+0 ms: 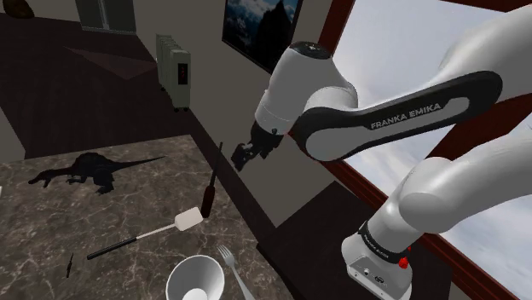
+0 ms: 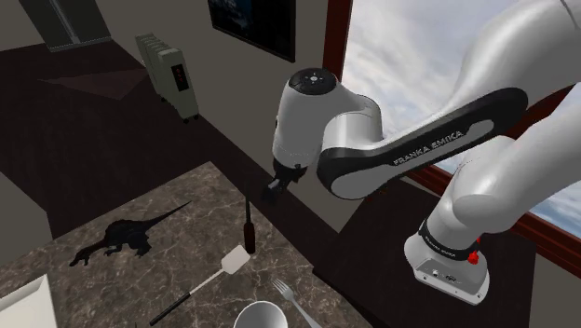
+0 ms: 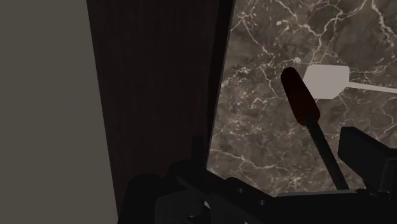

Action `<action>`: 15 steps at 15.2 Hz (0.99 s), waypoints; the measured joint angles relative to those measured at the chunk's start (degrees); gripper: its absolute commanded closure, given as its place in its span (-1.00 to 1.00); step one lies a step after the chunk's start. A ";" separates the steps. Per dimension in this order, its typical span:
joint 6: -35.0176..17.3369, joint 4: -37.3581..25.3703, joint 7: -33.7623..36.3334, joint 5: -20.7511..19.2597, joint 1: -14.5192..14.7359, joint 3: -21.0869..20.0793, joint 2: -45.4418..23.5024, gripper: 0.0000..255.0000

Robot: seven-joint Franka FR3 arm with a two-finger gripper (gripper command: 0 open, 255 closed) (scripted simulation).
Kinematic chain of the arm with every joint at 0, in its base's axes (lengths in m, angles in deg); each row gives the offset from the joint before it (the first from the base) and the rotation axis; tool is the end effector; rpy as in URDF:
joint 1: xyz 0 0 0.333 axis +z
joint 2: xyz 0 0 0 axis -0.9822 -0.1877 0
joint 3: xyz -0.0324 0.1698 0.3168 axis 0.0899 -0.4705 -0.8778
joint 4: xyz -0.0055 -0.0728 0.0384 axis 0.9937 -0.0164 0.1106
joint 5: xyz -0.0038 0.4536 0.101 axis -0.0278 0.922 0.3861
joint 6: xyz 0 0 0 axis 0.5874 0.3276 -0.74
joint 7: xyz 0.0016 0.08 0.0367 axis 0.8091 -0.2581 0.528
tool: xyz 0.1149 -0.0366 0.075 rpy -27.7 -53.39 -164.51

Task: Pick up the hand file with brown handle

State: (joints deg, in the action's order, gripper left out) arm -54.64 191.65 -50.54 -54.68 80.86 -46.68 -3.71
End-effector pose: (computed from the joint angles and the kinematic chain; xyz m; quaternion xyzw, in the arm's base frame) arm 0.3836 0.2472 0.3348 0.9923 0.0046 0.1211 0.0242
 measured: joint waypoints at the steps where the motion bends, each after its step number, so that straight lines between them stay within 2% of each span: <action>1: -2.48 -0.36 2.40 -1.72 -1.53 -2.23 -2.56 -1.00; 3: -6.44 -1.58 8.02 -6.35 -5.15 -6.94 -7.33 -1.00; 5: -9.17 -3.53 15.18 -13.34 -9.86 -12.16 -12.33 -1.00; 6: -10.15 -5.05 20.18 -18.46 -12.89 -15.47 -15.67 -1.00; 8: -10.14 -8.40 31.57 -31.68 -17.57 -19.92 -22.96 -1.00; 9: -9.52 -10.21 37.38 -38.70 -18.30 -20.62 -26.83 -1.00; 11: -9.17 -11.69 43.70 -46.45 -17.34 -19.53 -30.80 -1.00; 15: -9.16 -12.80 50.79 -55.46 -14.90 -16.51 -35.59 -1.00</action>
State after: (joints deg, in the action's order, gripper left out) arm -63.80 178.84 0.25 -110.14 65.96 -63.19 -39.30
